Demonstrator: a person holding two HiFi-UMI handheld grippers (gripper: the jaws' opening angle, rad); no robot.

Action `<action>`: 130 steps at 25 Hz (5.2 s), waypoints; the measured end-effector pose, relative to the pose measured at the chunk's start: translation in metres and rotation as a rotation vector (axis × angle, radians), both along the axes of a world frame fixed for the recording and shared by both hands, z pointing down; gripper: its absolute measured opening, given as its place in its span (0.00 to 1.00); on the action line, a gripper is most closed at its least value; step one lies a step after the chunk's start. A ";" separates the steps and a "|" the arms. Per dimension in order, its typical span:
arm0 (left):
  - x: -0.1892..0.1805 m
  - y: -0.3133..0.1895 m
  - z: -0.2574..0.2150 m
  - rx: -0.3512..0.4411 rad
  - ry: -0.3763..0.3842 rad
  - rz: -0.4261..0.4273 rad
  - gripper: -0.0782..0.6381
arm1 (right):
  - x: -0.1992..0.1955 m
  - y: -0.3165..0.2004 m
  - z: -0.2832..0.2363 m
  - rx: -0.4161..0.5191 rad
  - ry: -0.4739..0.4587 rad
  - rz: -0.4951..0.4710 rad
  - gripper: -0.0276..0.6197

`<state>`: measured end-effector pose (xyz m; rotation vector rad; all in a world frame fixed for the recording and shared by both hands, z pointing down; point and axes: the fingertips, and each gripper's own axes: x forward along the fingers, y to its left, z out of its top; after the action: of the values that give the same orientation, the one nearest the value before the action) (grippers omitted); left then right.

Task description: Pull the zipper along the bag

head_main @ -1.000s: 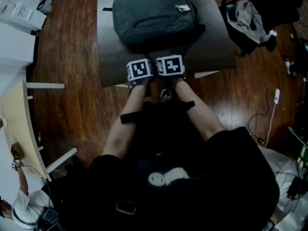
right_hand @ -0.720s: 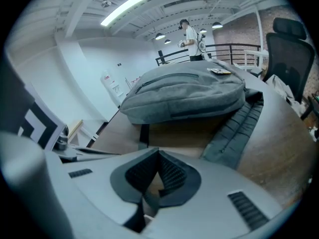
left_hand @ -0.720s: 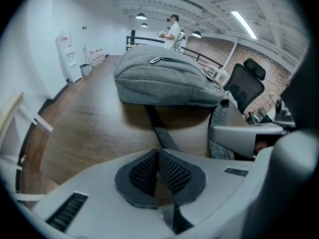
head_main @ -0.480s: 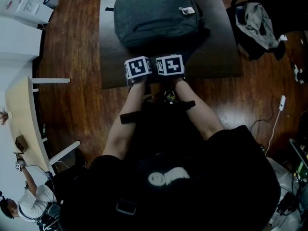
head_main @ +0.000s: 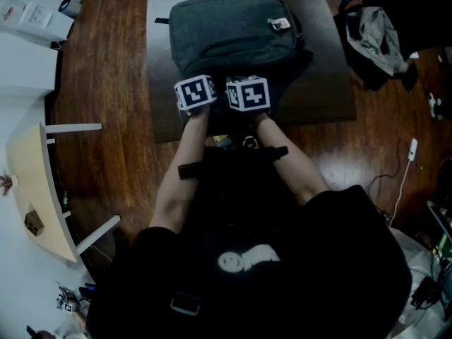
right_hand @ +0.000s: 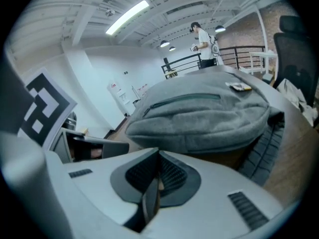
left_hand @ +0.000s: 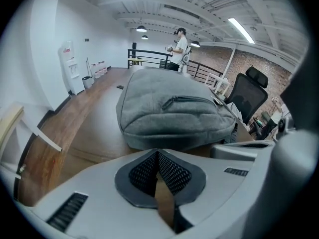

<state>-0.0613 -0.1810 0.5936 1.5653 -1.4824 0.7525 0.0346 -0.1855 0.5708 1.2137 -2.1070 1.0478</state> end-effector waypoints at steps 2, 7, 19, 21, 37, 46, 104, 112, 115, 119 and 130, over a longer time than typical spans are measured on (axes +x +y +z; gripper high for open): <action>-0.011 -0.005 -0.004 -0.042 0.002 -0.017 0.11 | -0.012 -0.016 -0.015 0.059 0.009 -0.026 0.07; -0.033 -0.073 -0.035 0.177 0.028 0.025 0.11 | -0.045 -0.047 -0.032 0.265 0.239 -0.208 0.08; -0.057 -0.113 -0.018 0.150 0.112 0.043 0.11 | -0.078 -0.082 -0.008 0.387 0.629 -0.540 0.36; -0.057 -0.112 -0.011 0.119 0.114 0.053 0.11 | -0.079 -0.085 -0.009 0.374 0.611 -0.520 0.35; -0.052 -0.111 -0.001 0.095 0.121 0.131 0.11 | -0.068 -0.079 -0.015 0.360 0.700 -0.592 0.31; -0.050 -0.115 -0.004 0.115 0.159 0.137 0.11 | -0.068 -0.093 -0.021 0.384 0.804 -0.590 0.37; -0.028 -0.119 -0.007 0.134 0.194 0.203 0.11 | -0.080 -0.109 -0.007 0.391 0.791 -0.831 0.24; -0.026 -0.120 -0.006 0.134 0.212 0.216 0.11 | -0.065 -0.103 -0.026 0.431 0.720 -0.648 0.09; -0.029 -0.120 -0.006 0.135 0.189 0.220 0.11 | -0.043 -0.095 -0.029 0.388 0.600 -0.490 0.08; -0.030 -0.117 -0.005 0.127 0.176 0.220 0.11 | -0.036 -0.090 -0.021 0.378 0.502 -0.440 0.08; -0.028 -0.118 -0.003 0.125 0.166 0.221 0.11 | -0.050 -0.099 -0.022 0.297 0.343 -0.448 0.24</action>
<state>-0.0894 -0.2987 0.5902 1.8616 -1.2696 0.6451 -0.0150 -0.2846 0.5483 0.8991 -2.1571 0.3130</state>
